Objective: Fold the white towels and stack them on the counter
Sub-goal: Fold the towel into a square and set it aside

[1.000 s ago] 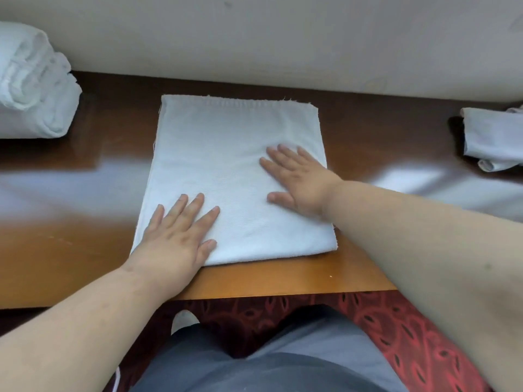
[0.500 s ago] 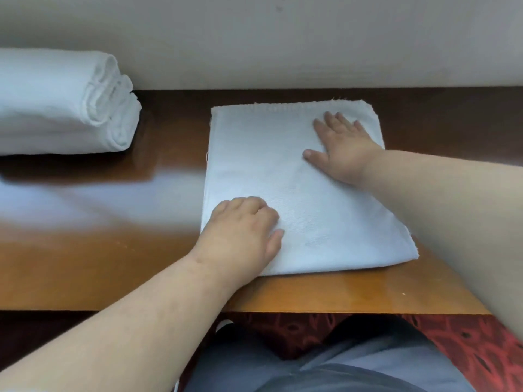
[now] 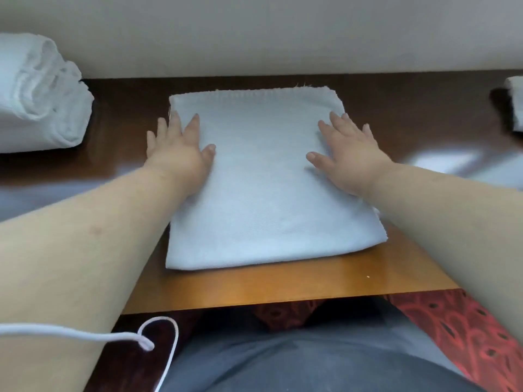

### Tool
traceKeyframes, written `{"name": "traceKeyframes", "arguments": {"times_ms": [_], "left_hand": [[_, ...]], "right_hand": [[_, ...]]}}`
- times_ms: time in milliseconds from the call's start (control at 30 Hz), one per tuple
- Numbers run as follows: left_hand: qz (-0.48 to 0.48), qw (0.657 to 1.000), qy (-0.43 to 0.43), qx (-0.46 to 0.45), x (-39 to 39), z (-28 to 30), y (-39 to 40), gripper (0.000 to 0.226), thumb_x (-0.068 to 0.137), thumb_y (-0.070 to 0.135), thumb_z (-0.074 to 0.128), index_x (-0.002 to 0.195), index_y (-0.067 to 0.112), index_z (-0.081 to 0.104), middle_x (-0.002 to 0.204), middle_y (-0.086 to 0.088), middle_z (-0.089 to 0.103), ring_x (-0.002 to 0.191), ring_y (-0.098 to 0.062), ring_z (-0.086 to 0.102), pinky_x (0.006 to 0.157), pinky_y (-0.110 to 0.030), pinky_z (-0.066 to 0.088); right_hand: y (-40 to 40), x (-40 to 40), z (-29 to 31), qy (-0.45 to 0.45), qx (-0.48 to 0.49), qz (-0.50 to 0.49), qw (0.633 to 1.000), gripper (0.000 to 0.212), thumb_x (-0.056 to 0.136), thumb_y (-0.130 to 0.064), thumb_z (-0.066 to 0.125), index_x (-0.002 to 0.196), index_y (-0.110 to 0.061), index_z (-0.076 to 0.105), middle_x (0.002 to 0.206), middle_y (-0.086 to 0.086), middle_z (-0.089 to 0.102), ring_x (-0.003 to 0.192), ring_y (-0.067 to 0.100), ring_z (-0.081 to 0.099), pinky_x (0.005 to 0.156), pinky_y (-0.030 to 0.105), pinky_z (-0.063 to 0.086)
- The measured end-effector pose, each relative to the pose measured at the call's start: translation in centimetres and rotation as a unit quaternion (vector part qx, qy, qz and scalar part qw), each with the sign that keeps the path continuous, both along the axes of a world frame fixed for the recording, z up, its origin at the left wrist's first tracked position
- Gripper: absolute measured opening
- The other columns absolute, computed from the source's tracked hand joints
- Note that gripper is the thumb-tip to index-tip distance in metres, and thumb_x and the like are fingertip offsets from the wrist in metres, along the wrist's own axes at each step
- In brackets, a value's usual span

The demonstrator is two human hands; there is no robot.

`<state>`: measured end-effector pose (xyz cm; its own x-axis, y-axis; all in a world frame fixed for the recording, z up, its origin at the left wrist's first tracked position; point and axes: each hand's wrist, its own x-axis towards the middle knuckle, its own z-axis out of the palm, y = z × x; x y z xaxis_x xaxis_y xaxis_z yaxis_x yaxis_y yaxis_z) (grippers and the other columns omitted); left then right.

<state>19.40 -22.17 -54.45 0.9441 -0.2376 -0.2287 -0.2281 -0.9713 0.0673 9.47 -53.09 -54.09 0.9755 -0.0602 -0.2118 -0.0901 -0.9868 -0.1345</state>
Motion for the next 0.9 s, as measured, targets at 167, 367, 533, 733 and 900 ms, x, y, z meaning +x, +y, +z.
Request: {"name": "traceKeyframes", "arguments": {"times_ms": [167, 367, 533, 733, 900], "left_hand": [[-0.23, 0.968, 0.016, -0.095, -13.9, 1.0, 3.2, 0.062, 0.099, 0.05, 0.023, 0.156, 0.028, 0.012, 0.164, -0.004, -0.002, 0.151, -0.023, -0.003, 0.121, -0.038, -0.003], [-0.243, 0.969, 0.037, -0.006, -19.2, 0.2, 8.6, 0.069, 0.097, 0.062, 0.028, 0.156, 0.028, 0.012, 0.164, -0.003, 0.003, 0.151, -0.024, 0.003, 0.121, -0.044, 0.01], [-0.168, 0.985, 0.011, -0.042, -17.4, 2.6, 9.3, 0.031, 0.086, 0.027, 0.073, 0.116, 0.022, 0.065, 0.112, -0.001, 0.063, 0.105, -0.031, 0.059, 0.084, -0.041, 0.052], [-0.193, 0.976, 0.028, 0.098, -16.5, 3.7, 8.9, 0.017, 0.096, 0.029, 0.049, 0.109, 0.033, 0.06, 0.106, 0.01, 0.06, 0.101, -0.017, 0.057, 0.081, -0.031, 0.046], [-0.19, 0.976, 0.041, 0.096, -17.9, 5.5, 9.1, 0.014, 0.089, 0.03, 0.05, 0.095, 0.027, 0.062, 0.097, 0.007, 0.062, 0.094, -0.02, 0.058, 0.077, -0.033, 0.045]], "right_hand": [[3.2, -11.4, 1.6, 0.049, 0.026, 0.131, 0.99, 0.091, 0.087, -0.076, 0.014, 0.159, -0.022, 0.0, 0.166, 0.001, -0.005, 0.151, 0.015, -0.014, 0.12, 0.039, -0.011], [1.9, -17.7, 0.5, 0.08, -0.022, 0.107, 0.991, 0.088, 0.091, -0.072, 0.025, 0.157, -0.022, -0.005, 0.162, -0.004, -0.014, 0.151, 0.015, -0.014, 0.122, 0.039, -0.008], [0.5, -18.9, 1.7, -0.025, 0.019, 0.004, 1.0, 0.038, 0.09, -0.032, 0.067, 0.126, -0.022, 0.062, 0.131, -0.001, 0.057, 0.124, 0.027, 0.051, 0.106, 0.039, 0.039], [0.3, -17.6, 3.1, 0.086, -0.036, -0.011, 0.996, 0.024, 0.095, -0.011, 0.049, 0.11, -0.024, 0.063, 0.115, -0.001, 0.055, 0.113, 0.024, 0.049, 0.093, 0.036, 0.046], [1.0, -19.0, 4.8, 0.083, -0.005, -0.013, 0.996, 0.013, 0.087, -0.017, 0.051, 0.096, -0.019, 0.06, 0.106, 0.0, 0.055, 0.11, 0.023, 0.048, 0.091, 0.037, 0.046]]}}
